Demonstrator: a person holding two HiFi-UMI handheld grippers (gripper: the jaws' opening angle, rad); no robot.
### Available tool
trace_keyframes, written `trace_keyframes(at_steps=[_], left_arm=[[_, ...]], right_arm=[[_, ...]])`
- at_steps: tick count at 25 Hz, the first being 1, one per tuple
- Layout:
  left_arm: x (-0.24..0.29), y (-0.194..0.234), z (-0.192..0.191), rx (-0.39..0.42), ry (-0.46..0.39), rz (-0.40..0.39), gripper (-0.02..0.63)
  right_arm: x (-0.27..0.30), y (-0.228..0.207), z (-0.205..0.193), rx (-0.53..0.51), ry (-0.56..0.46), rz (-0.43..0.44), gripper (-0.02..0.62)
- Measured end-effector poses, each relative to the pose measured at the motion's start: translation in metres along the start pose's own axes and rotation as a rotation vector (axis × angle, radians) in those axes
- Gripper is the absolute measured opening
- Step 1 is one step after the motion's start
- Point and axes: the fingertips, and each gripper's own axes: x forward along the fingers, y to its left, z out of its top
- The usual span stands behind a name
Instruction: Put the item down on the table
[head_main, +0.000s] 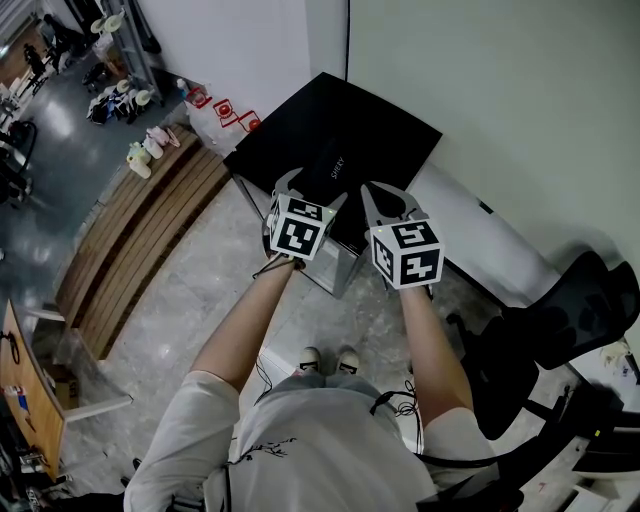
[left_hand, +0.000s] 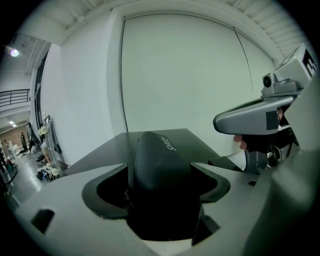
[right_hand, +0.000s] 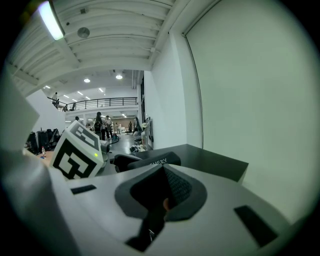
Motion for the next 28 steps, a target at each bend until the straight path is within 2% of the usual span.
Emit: trace_keyframes(at_steps=[17, 18, 25, 28], left_arm=[[-0.026, 0.001, 0.019, 0.004, -0.047, 0.008, 0.371], [-0.03, 0.001, 0.021, 0.001, -0.052, 0.01, 0.358], [-0.058, 0.004, 0.037, 0.003, -0.111, 0.071, 0.153], [-0.074, 0.002, 0.046, -0.004, -0.147, 0.088, 0.101]], right_arm=[[-0.001, 0.004, -0.001, 0.007, 0.002, 0.007, 0.002], [-0.002, 0.004, -0.001, 0.006, 0.002, 0.007, 0.002], [-0.013, 0.008, 0.011, -0.015, -0.01, -0.004, 0.002], [-0.022, 0.013, 0.019, -0.02, -0.026, -0.004, 0.002]])
